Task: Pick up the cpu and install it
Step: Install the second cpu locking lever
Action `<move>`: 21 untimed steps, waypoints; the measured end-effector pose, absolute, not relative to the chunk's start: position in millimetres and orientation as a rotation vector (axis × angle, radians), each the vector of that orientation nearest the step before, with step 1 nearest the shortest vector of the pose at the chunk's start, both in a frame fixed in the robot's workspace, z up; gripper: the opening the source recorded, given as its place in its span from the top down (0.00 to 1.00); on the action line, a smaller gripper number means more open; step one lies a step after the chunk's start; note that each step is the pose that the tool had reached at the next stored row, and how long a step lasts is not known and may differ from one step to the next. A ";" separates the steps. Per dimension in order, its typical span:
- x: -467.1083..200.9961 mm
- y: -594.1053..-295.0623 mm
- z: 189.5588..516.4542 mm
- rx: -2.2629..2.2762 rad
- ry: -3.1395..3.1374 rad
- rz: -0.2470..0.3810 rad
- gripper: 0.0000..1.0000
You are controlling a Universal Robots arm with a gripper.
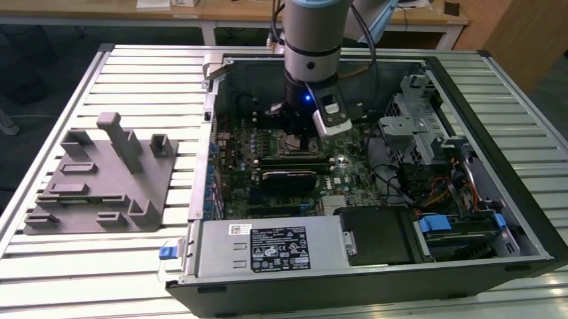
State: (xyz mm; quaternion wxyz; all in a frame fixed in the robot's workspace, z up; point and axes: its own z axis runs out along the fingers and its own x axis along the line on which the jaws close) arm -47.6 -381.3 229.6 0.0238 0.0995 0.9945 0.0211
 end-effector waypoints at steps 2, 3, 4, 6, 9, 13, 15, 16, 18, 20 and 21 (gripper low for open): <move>-48.2 -382.4 229.2 0.292 3.080 0.066 0.89; -48.8 -382.9 229.0 0.282 3.081 0.066 0.89; -49.7 -383.2 228.7 0.271 3.082 0.066 0.89; -52.4 -383.7 228.2 0.252 3.084 0.067 0.89; -57.2 -384.0 227.4 0.227 3.086 0.067 0.89; -62.9 -384.0 226.8 0.204 3.088 0.068 0.89; -63.0 -384.0 226.9 0.202 3.088 0.068 0.89; -63.1 -384.1 226.9 0.202 3.088 0.068 0.89; -63.1 -384.1 226.9 0.202 3.088 0.068 0.89; -63.1 -384.1 226.9 0.202 3.088 0.068 0.89; -63.1 -384.1 226.9 0.202 3.088 0.068 0.89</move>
